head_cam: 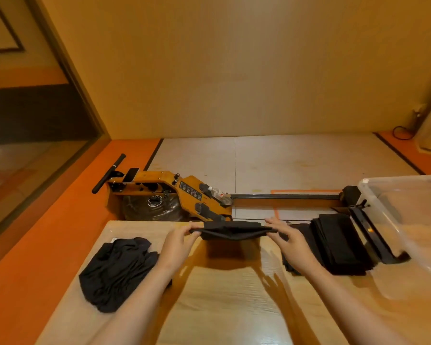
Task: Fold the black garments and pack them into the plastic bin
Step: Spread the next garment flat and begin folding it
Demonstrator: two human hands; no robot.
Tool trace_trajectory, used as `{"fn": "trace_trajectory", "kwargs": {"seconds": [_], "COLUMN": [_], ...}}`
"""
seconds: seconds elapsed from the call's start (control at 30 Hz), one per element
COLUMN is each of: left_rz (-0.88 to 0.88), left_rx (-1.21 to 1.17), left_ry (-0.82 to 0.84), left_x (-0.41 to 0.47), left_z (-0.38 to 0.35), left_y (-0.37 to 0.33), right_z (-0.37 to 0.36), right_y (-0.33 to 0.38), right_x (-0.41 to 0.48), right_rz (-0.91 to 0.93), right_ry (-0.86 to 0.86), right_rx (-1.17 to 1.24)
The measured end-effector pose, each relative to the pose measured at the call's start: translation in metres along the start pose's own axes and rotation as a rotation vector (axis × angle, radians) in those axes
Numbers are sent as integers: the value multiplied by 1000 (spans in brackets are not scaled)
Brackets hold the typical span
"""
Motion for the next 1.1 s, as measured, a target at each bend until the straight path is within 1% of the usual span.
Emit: {"fn": "trace_trajectory", "kwargs": {"seconds": [0.13,0.2,0.27,0.33,0.43,0.5,0.57,0.7,0.8,0.93,1.1], "left_rz": [100,135,136,133,145,139,133,153,201,298,295], "left_rx": [22,39,72,109,120,111,112,113,56,-64,-141], "left_ry": [131,137,119,110,142,175,194,198,209,205,152], "left_x": [-79,-110,-136,-157,-186,-202,-216,-235,-237,-234,-210], "left_z": [-52,-67,-77,-88,-102,-107,-110,-113,-109,-102,-90], "left_y": [33,42,45,48,52,52,51,56,57,57,53], "right_z": [-22,-27,-30,-30,-31,-32,-31,-27,-23,-21,-23], "right_y": [-57,-80,-97,-101,-104,-111,-117,-121,-122,-116,-111], "right_x": [-63,-89,-111,-131,-158,-173,-186,-202,-208,-209,-192], "right_rz": [-113,-159,-182,-142,-43,-62,-79,-86,-128,-168,-207], "right_ry": [28,21,27,39,83,106,92,40,16,66,60], "right_rx": [-40,-94,-214,-298,-376,-394,-392,-387,-368,-282,-247]}}
Point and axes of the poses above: each hand's wrist, its own x-axis towards the middle knuckle, its own z-axis out of the back of the hand, y = z × x, the point moved 2 cm from there along x, towards the middle knuckle, and after that the axes turned 7 degrees about x, right-handed, at the moved point
